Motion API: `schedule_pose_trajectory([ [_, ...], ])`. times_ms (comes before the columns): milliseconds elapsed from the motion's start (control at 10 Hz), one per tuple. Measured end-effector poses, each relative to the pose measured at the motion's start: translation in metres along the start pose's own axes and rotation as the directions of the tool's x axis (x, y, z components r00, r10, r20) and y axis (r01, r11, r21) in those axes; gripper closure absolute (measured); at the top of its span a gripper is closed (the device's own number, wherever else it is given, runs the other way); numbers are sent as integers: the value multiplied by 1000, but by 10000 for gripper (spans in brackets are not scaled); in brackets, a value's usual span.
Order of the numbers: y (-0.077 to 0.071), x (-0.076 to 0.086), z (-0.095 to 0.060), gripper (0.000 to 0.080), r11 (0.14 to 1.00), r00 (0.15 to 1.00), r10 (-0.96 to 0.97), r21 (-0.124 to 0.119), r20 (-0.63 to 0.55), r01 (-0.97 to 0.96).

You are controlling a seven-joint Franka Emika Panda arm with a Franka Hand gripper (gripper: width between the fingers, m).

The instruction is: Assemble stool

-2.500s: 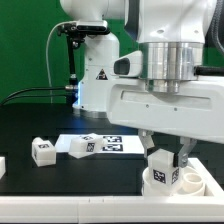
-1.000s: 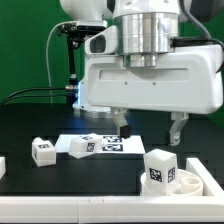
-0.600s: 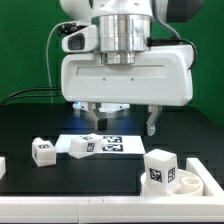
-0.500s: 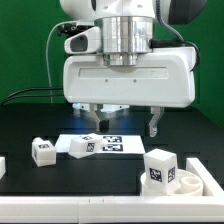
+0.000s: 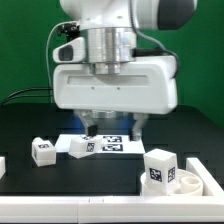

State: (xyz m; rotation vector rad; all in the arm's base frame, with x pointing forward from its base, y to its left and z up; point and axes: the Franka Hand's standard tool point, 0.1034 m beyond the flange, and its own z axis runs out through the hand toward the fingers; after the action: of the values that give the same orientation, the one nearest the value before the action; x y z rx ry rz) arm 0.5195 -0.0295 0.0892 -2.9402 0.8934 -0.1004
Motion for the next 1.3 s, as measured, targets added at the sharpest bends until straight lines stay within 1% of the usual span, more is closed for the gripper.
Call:
schedule_pose_trajectory([
  [100, 5, -5, 1, 150, 1000, 1000, 5, -4, 6, -5],
  [200, 3, -3, 1, 150, 1000, 1000, 3, -4, 4, -3],
  [600, 4, -4, 2, 150, 1000, 1000, -3, -5, 5, 3],
  [700, 13, -5, 4, 150, 995, 995, -98, -13, 12, 98],
  [800, 29, -7, 6, 150, 984, 984, -177, -22, 24, 178],
  [900, 39, -7, 8, 150, 961, 962, -273, -25, 30, 274],
  [1000, 43, -7, 10, 150, 918, 919, -394, -26, 30, 395],
  [1300, 43, -7, 10, 150, 823, 823, -566, -23, 35, 567],
])
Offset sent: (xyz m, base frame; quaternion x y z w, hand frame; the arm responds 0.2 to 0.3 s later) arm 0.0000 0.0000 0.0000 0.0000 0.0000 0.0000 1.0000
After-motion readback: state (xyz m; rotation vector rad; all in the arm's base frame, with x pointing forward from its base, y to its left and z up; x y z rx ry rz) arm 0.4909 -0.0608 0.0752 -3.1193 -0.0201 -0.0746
